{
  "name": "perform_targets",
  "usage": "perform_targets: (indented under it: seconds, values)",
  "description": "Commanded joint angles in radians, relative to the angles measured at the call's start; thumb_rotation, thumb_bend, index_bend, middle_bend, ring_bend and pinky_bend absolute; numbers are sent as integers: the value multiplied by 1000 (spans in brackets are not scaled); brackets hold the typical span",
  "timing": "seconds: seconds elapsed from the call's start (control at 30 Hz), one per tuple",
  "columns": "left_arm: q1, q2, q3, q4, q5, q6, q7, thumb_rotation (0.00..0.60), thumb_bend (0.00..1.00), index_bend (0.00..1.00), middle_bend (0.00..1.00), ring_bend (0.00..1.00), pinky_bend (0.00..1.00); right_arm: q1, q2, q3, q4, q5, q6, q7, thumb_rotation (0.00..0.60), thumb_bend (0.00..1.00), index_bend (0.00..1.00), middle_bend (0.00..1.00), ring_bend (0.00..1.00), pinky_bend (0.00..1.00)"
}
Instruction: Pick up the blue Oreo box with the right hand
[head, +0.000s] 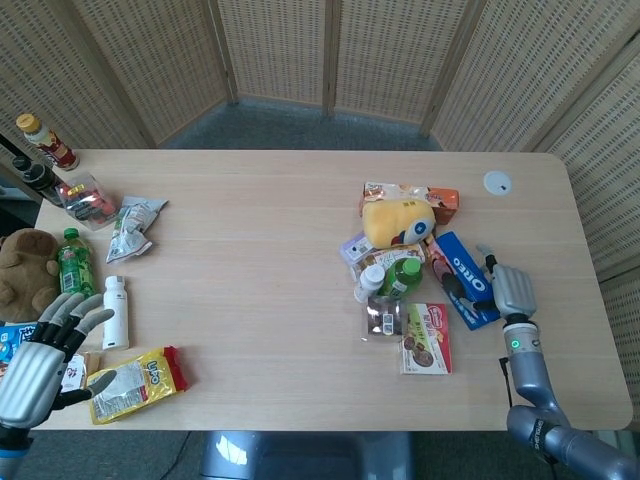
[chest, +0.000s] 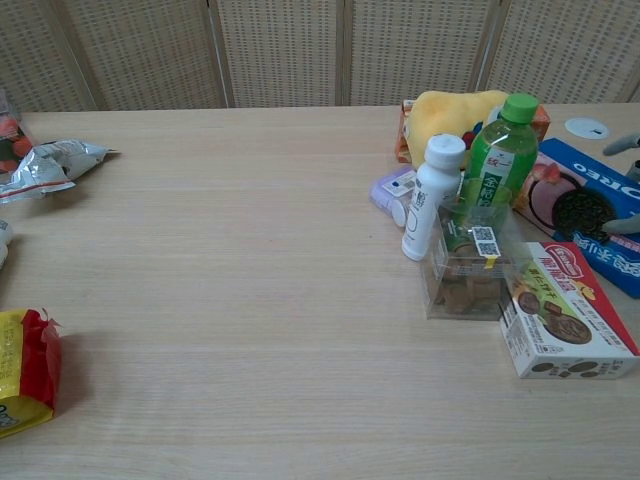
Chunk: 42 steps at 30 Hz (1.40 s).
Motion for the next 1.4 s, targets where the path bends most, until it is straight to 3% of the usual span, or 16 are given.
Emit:
perform_targets:
  seconds: [0.03,0.23,0.53,0.97,1.4]
  values:
    - [1,0,-1,0,-2,1,2,600,244,195,122,0,0,-8,0,-2,12,-8,6,21,600,181,272,627,845,932]
    - [-2,-1,-3,-2,-1,-4,4,600,244,196,122,0,0,-19,4,-5,22,-40,42,56,600,229,397,779,984,1000]
    - [-4,-4,-7,-4,-6,-6,9,600,244,196,122,0,0,-39,72,5,-68,-96,138,60,600,247,441,830,1000,1000]
    - [-11,-16,-8,-1,-4,-18,14,600,243,196,122,0,0,-56,260,65,-427,-138,280,-68,600,246,442,830,1000,1000]
    - [-4,-19,-3,10,3,-5,6,600,244,195,122,0,0,-9,369,128,-645,-99,290,-206,600,247,442,829,1000,1000]
